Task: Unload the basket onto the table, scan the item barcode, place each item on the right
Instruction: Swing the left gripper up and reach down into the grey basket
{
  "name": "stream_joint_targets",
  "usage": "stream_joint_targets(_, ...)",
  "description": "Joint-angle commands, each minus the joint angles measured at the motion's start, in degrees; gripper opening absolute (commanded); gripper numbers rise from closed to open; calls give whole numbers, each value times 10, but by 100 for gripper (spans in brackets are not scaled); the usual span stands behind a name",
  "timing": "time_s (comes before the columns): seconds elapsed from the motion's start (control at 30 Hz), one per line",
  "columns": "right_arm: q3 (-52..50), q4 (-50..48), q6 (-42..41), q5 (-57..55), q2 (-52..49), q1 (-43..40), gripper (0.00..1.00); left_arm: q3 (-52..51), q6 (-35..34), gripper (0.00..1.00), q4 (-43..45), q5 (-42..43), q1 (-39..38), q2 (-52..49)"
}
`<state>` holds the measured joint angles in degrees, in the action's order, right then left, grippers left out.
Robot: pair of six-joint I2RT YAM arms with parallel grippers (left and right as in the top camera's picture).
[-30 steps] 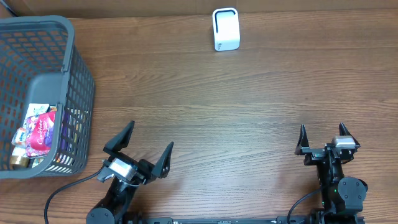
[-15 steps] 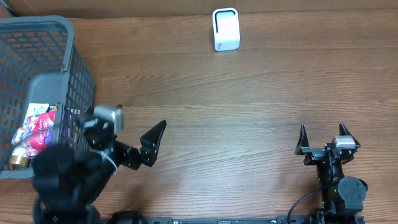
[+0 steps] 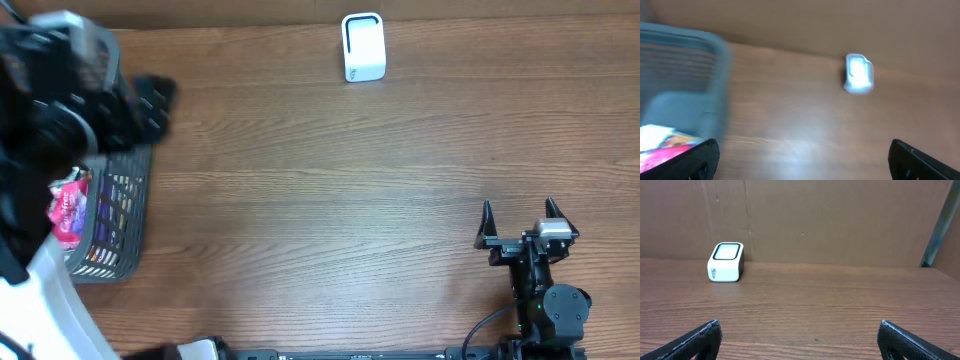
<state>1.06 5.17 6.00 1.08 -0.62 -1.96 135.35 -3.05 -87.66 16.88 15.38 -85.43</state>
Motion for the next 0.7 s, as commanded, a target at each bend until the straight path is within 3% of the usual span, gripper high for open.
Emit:
stream_joint_targets(0.0, -6, -3, -2, -1, 5, -3, 100, 59, -82, 100, 23, -36, 119, -24)
stream_joint_targets(0.17, -6, -3, -2, -1, 5, -3, 100, 59, -185, 100, 46, -35, 277, -48)
stream_joint_targets(0.27, -6, -3, -2, -1, 5, -3, 100, 57, -192, 100, 30, -44, 327, -70)
stream_joint_targets(0.5, -6, -3, -2, -1, 5, -3, 100, 57, -193, 100, -8, -152, 360, -132)
stream_joint_targets(0.67, -6, -3, -2, -1, 5, -3, 100, 57, -192, 100, -25, -156, 360, -186)
